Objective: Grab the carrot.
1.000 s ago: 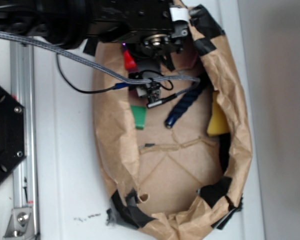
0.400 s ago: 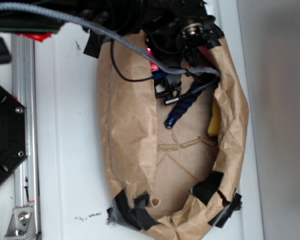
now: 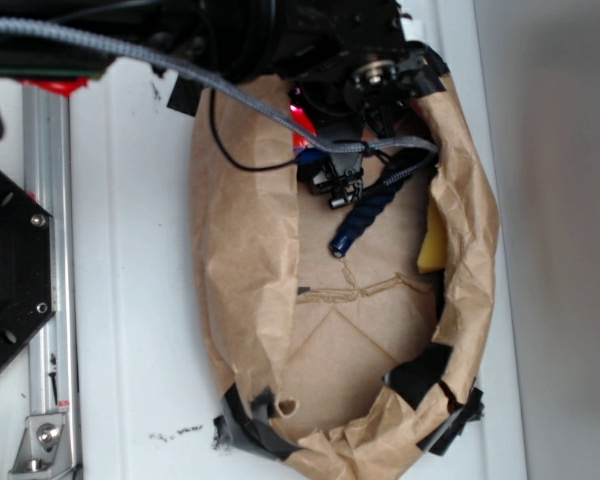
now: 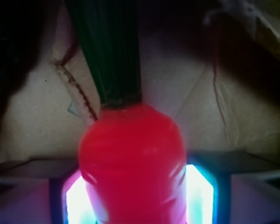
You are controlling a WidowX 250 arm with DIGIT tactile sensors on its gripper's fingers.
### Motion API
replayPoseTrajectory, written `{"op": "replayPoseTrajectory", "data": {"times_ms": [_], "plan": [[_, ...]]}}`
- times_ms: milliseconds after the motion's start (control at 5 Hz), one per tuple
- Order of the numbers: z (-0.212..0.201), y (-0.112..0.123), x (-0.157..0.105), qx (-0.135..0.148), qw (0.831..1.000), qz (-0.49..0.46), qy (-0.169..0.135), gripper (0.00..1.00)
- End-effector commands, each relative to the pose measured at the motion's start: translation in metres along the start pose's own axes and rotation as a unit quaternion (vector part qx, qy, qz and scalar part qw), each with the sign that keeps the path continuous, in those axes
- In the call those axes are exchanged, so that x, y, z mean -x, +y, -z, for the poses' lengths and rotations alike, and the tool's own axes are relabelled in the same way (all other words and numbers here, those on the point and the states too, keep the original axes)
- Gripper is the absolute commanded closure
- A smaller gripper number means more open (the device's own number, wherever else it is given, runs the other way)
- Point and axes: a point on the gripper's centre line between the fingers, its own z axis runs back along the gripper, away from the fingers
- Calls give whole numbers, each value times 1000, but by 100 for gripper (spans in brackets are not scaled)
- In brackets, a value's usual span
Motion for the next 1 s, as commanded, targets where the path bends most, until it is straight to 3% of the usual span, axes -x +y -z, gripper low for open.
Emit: {"op": "replayPoseTrajectory", "data": {"times_ms": [0, 200, 400, 800], "plan": [[-59, -32, 11, 15, 993, 88, -78, 100], [-113, -64, 18, 31, 987, 120, -107, 100], [-166, -82, 18, 42, 985, 121, -116, 100], [-170, -75, 21, 52, 987, 112, -107, 100]]}}
